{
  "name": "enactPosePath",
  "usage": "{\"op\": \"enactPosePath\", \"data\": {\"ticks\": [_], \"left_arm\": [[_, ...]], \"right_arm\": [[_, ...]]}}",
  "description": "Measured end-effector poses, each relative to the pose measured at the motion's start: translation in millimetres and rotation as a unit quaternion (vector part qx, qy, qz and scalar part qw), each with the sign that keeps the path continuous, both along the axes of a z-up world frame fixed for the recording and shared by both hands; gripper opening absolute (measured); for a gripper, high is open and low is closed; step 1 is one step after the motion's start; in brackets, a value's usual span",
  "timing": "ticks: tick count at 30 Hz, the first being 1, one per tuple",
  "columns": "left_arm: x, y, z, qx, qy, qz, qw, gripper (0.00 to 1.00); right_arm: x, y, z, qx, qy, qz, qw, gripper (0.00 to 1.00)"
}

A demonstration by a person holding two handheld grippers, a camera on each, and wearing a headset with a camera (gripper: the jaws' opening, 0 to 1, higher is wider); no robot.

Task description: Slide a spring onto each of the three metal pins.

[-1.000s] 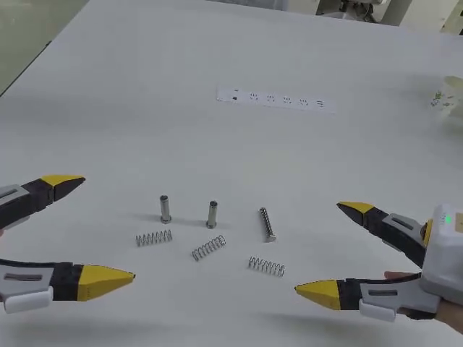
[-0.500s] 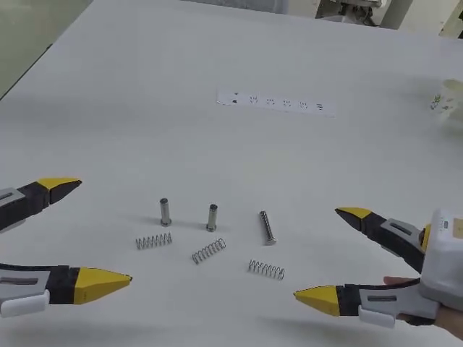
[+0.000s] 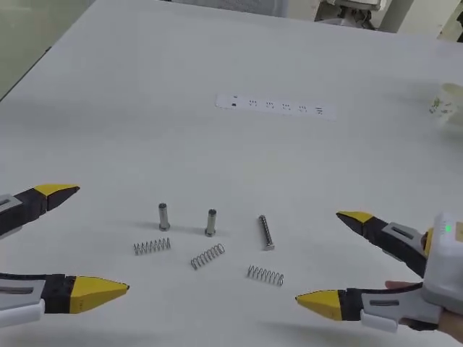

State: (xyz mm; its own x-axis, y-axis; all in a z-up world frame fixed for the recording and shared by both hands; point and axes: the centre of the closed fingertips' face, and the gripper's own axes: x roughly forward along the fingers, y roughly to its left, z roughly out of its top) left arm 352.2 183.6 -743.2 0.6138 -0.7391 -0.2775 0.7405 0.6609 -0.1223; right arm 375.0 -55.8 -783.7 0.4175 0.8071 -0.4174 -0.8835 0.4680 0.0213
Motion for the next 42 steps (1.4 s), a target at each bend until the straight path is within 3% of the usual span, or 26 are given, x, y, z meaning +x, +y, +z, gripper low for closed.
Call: {"op": "enactPosePath", "data": {"ticks": [13,25,30,36,42], "left_arm": [[-7.0,1.3,-15.0,0.001,0.015,0.003,0.9999,0.98],[-8.1,-0.8,-15.2,0.0,0.018,-0.001,0.9998,0.98],[-9.4,1.0,-18.0,0.001,0.021,0.0,0.9998,0.98],[-8.9,1.1,-18.6,0.0,0.022,0.002,0.9998,0.98],[-9.7,-1.2,-19.7,-0.001,0.024,0.0,0.9997,0.97]], "right_arm": [[-2.5,12.6,-7.0,-0.009,0.014,0.015,0.9997,0.91],[20.6,33.6,-0.8,-0.007,0.028,0.017,0.9994,0.85],[28.5,35.2,-5.0,-0.02,0.045,0.002,0.9988,0.82],[32.8,39.4,-4.9,-0.016,0.085,-0.012,0.9962,0.69],[43.7,42.0,-7.1,-0.024,0.103,-0.032,0.9938,0.64]]}}
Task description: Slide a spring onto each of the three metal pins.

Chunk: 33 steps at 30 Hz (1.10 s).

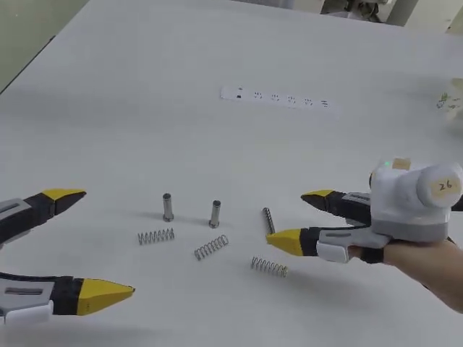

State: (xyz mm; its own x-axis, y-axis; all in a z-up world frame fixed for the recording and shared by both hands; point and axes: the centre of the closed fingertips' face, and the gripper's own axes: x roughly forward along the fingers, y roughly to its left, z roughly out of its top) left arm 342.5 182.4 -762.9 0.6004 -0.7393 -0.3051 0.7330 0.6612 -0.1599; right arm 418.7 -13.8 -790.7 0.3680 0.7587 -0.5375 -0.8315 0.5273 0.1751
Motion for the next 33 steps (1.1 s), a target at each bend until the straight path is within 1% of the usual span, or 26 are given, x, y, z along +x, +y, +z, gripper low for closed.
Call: {"op": "enactPosePath", "data": {"ticks": [1,6,7,8,9,11,12,13,15,16,17,18,19,20,21,22,23,25,26,27,30,33], "left_arm": [[-0.2,-0.2,-0.3,0.0,0.001,0.0,1.0,0.97],[-1.3,-0.5,-1.5,-0.001,0.003,0.0,1.0,0.97],[-1.4,-0.3,-1.4,-0.001,0.003,0.0,1.0,0.97],[-1.3,0.0,-1.6,-0.001,0.003,0.001,1.0,0.97],[-1.3,0.4,-1.7,-0.001,0.003,0.001,1.0,0.97],[-1.2,0.6,-1.5,-0.001,0.004,0.002,1.0,0.97],[-1.3,0.7,-1.6,-0.001,0.004,0.002,1.0,0.97],[-1.4,0.8,-1.8,0.0,0.004,0.002,1.0,0.97],[-1.7,0.7,-2.0,0.0,0.004,0.002,1.0,0.97],[-1.4,1.0,-2.2,0.0,0.004,0.002,1.0,0.97],[-1.5,1.1,-2.3,0.0,0.005,0.003,1.0,0.97],[-1.7,1.0,-2.4,-0.001,0.005,0.003,1.0,0.97],[-1.9,1.1,-2.7,-0.001,0.006,0.003,1.0,0.97],[-2.3,1.4,-3.7,0.0,0.007,0.003,1.0,0.97],[-2.6,1.6,-4.3,0.001,0.008,0.003,1.0,0.97],[-2.9,1.8,-4.7,0.002,0.008,0.003,1.0,0.96],[-3.1,2.0,-5.0,0.002,0.008,0.004,1.0,0.96],[-3.3,3.1,-6.5,0.003,0.01,0.005,0.9999,0.96],[-3.5,3.7,-7.2,0.004,0.011,0.006,0.9999,0.96],[-3.6,3.9,-7.4,0.004,0.011,0.006,0.9999,0.96],[-4.0,4.6,-7.8,0.004,0.011,0.007,0.9999,0.96],[-3.8,5.6,-9.0,0.005,0.013,0.008,0.9999,0.96]], "right_arm": [[2.1,0.2,-1.0,0.0,0.007,-0.006,1.0,0.62],[7.2,0.7,-6.2,-0.012,0.024,-0.019,0.9995,0.56],[8.2,0.2,-9.1,-0.015,0.035,-0.026,0.9989,0.54],[10.4,-1.9,-11.4,-0.022,0.04,-0.036,0.9983,0.52],[12.5,-0.6,-11.9,-0.02,0.04,-0.034,0.9984,0.5],[15.2,-1.9,-15.4,-0.022,0.054,-0.05,0.997,0.49],[17.0,-0.5,-16.7,-0.016,0.063,-0.056,0.9963,0.48],[19.7,-0.3,-18.4,-0.017,0.07,-0.064,0.9953,0.47],[23.1,0.7,-20.3,-0.022,0.069,-0.068,0.995,0.44],[25.1,0.7,-22.8,-0.029,0.073,-0.074,0.9942,0.43],[26.2,2.2,-23.5,-0.029,0.074,-0.074,0.9941,0.42],[27.1,3.2,-25.8,-0.032,0.082,-0.077,0.9931,0.42],[27.5,3.2,-26.6,-0.034,0.084,-0.08,0.9927,0.41],[28.9,4.8,-27.6,-0.038,0.081,-0.078,0.9929,0.4],[30.6,3.8,-30.8,-0.051,0.08,-0.077,0.9924,0.4],[31.5,4.2,-32.3,-0.057,0.079,-0.078,0.9921,0.39],[31.8,5.2,-33.2,-0.059,0.082,-0.081,0.9916,0.38],[30.9,7.2,-36.3,-0.06,0.095,-0.085,0.99,0.35],[29.7,6.2,-38.5,-0.065,0.104,-0.095,0.9878,0.35],[31.3,7.6,-37.6,-0.065,0.098,-0.091,0.9889,0.34],[29.8,7.6,-42.1,-0.08,0.107,-0.094,0.9866,0.3],[29.3,9.3,-45.3,-0.084,0.113,-0.095,0.9854,0.27]]}}
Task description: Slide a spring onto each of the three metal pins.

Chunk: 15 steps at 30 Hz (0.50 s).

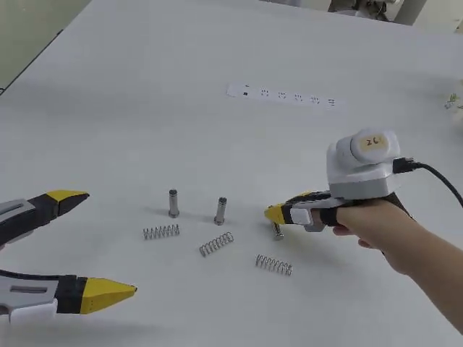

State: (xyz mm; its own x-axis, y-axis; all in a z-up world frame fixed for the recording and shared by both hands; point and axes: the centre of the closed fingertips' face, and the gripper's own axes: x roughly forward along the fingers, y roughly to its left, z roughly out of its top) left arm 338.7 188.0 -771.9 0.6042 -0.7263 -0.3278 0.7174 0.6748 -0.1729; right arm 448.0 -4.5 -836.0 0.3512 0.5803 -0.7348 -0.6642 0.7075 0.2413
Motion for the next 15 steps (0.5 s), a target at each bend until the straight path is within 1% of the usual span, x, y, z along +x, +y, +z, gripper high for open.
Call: {"op": "enactPosePath", "data": {"ticks": [4,7,10,11,12,15], "left_arm": [[0.4,-0.1,-1.0,-0.001,0.002,0.001,1.0,0.95],[0.7,-0.8,-1.6,0.001,0.003,0.001,1.0,0.94],[1.0,-1.2,-1.2,-0.001,0.003,0.001,1.0,0.94],[1.3,-1.1,-0.7,-0.004,0.004,0.002,1.0,0.94],[1.4,-1.1,-0.5,-0.005,0.004,0.002,1.0,0.94],[1.3,-0.5,-1.5,-0.002,0.005,0.0,1.0,0.94]], "right_arm": [[1.5,2.0,-3.9,-0.008,0.01,-0.006,0.9999,0.24],[1.9,4.5,-6.2,-0.015,0.015,-0.009,0.9997,0.19],[5.2,2.6,-12.0,-0.034,0.021,-0.009,0.9992,0.18],[5.3,1.3,-14.7,-0.045,0.019,-0.005,0.9988,0.18],[4.3,2.0,-15.5,-0.048,0.018,-0.002,0.9987,0.18],[2.9,4.1,-16.1,-0.049,0.017,0.0,0.9987,0.17]]}}
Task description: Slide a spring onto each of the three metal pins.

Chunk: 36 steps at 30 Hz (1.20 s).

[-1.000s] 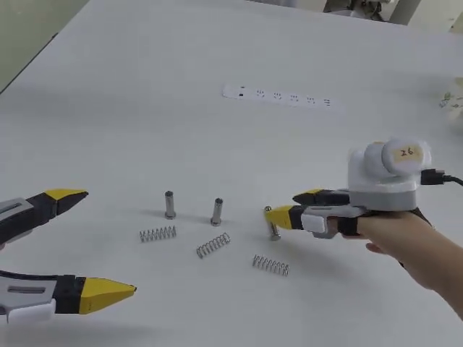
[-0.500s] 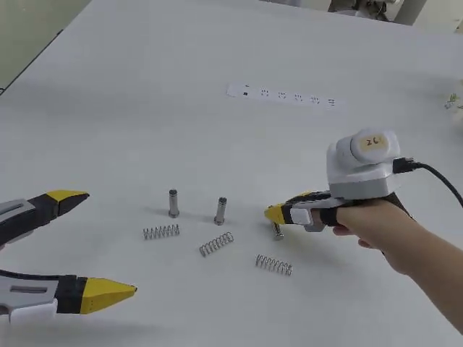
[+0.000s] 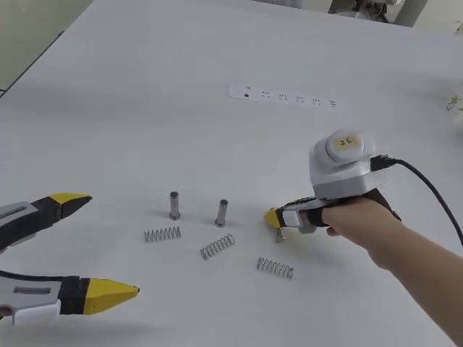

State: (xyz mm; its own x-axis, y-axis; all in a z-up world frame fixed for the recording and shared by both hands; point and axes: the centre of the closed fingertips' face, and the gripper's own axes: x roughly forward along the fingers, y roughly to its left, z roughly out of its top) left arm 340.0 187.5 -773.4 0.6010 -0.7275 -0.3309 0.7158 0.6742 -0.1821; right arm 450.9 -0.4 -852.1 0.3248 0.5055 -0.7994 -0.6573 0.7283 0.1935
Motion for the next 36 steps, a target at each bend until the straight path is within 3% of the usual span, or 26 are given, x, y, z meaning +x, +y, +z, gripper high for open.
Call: {"op": "enactPosePath", "data": {"ticks": [6,12,26,36], "left_arm": [[-0.4,-0.6,-1.2,0.002,0.001,-0.005,1.0,0.95],[-0.7,-2.6,-2.2,0.001,0.004,-0.01,0.9999,0.98],[-1.9,-2.4,-1.6,0.002,0.005,-0.01,0.9999,0.98],[-1.3,1.9,-0.6,0.004,0.004,-0.001,1.0,0.98]], "right_arm": [[4.4,-4.8,-6.8,-0.03,-0.002,-0.003,0.9996,0.1],[6.0,-5.4,-8.4,-0.031,-0.002,-0.007,0.9995,0.08],[4.1,-10.2,-8.7,-0.016,0.006,-0.03,0.9994,0.05],[-2.5,-10.4,8.6,0.022,-0.011,-0.038,0.999,0.05]]}}
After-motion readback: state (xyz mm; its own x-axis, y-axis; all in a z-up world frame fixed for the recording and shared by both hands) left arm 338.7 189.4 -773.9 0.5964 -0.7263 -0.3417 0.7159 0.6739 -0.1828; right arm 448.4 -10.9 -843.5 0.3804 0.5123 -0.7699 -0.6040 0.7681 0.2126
